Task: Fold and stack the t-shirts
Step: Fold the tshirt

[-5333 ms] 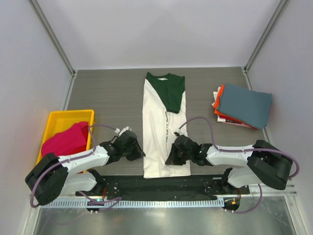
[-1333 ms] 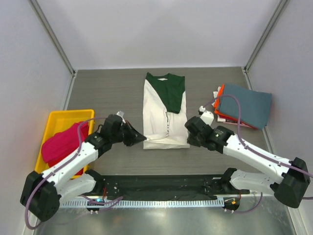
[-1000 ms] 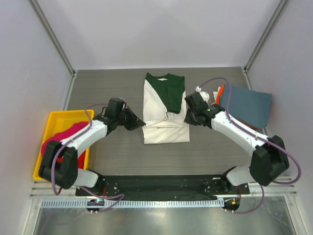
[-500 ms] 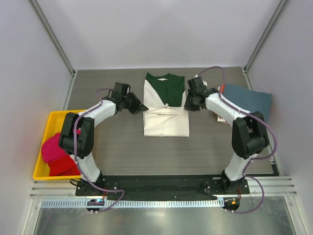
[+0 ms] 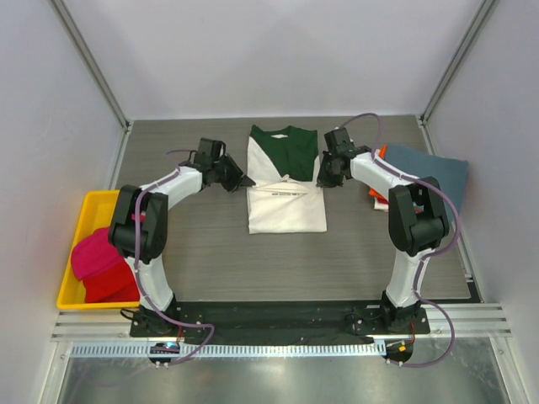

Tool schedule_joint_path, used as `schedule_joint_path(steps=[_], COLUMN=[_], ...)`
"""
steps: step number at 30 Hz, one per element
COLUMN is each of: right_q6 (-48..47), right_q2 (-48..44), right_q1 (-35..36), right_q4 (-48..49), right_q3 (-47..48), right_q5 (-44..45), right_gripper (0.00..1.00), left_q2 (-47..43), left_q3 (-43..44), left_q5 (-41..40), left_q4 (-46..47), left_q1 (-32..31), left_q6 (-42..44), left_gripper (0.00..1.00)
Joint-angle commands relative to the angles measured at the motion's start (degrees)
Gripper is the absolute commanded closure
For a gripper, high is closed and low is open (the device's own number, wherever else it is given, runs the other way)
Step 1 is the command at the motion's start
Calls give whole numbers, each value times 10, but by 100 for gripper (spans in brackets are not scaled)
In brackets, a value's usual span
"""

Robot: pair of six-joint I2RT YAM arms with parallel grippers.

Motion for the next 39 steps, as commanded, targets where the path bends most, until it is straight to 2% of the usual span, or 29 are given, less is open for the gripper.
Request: schedule_joint_path(steps=[1,14,17,18,19,20,21,23,24,26,30,37,39], right_q6=[-13,-14,-13,-12,-12,-13,-11,-12,-14,-14,-16,-10,-1], right_q2=[5,27,36,39,40,41,40,33,16,-8,-95,-218,-238], right_q1=[-12,-15,-19,-19,-20,-21,-20,-20,-20,-20,-20,-20,-20], right_q4=[26,31,32,31,32,33,33,33,34,44,75,125,133], right_q3=[32,63,70,71,72,73,73,70,60,38,-63,-215,-254], right_q5=[-2,-31,-25,-26,-25,-25,-24,-27,-27,-21,-38,-67,-94], right_gripper=[99,99,92,87,77,60,53,40,39,37,36,36,39], left_q2=[-5,19,43,54,62,76,79,74,67,37,-30,-156,-188], left_q3=[8,28,48,62,71,78,86,88,88,73,30,-122,-164], left_q5=[-15,-10,4,9,12,15,18,19,13,5,-20,-26,-28], left_q4=[23,33,35,36,36,36,35,40,40,37,6,9,10], left_q1=[8,18,20,20,21,21,22,22,22,22,21,-3,-16], left_q6=[-1,-6,-5,-5,0,1,4,15,21,39,71,74,72], left_gripper=[100,100,99,94,90,84,64,51,36,27,25,26,28])
